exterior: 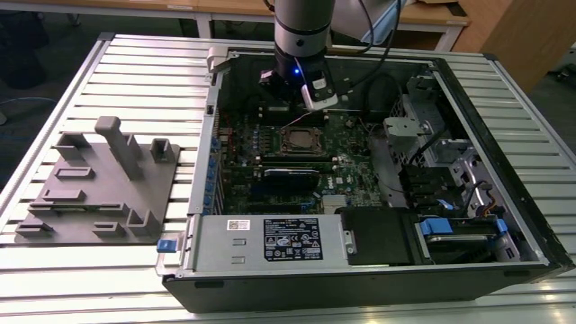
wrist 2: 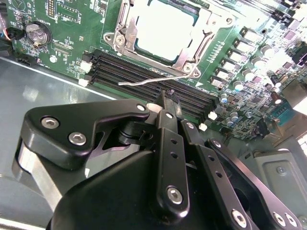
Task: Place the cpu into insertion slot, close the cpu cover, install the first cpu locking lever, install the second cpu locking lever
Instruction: 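Install the first cpu locking lever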
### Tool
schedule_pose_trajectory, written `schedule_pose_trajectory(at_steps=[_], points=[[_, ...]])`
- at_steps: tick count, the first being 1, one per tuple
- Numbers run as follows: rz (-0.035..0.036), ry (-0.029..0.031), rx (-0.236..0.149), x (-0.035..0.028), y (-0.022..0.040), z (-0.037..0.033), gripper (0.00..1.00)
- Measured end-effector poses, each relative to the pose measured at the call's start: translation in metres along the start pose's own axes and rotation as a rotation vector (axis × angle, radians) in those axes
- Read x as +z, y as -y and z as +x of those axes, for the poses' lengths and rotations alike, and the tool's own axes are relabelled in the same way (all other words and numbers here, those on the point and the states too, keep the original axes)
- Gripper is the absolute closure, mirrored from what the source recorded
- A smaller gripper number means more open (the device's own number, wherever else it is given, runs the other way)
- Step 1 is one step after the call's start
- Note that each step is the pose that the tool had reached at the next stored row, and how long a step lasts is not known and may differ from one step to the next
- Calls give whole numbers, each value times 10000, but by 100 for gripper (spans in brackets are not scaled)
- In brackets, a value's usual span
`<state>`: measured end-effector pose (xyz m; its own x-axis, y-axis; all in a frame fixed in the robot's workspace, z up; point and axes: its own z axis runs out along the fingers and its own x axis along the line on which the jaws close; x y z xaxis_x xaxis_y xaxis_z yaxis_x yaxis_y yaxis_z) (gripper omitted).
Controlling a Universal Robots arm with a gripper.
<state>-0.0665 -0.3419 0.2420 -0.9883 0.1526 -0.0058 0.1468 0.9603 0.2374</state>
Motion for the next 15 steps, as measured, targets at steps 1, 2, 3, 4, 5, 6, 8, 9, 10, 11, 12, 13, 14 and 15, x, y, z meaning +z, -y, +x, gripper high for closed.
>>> schedule_pose_trajectory(at_steps=[1,2,3,4,5,6,8,9,10,11,12,13,14,15], points=[[0,0,0,0,0,-2,89],[0,1,1,0,0,-3,89],[-2,1,1,1,0,-3,89],[-1,0,0,0,0,-4,89],[-1,0,0,1,0,-4,89],[0,0,0,0,0,-4,89],[-3,2,-1,7,0,-4,89],[0,0,0,7,1,-4,89],[1,0,0,7,1,-4,89],[1,0,0,7,1,-4,89],[0,0,-1,9,2,-4,89],[1,0,0,10,2,-4,89],[0,0,0,10,2,-4,89],[0,0,-1,10,2,-4,89]])
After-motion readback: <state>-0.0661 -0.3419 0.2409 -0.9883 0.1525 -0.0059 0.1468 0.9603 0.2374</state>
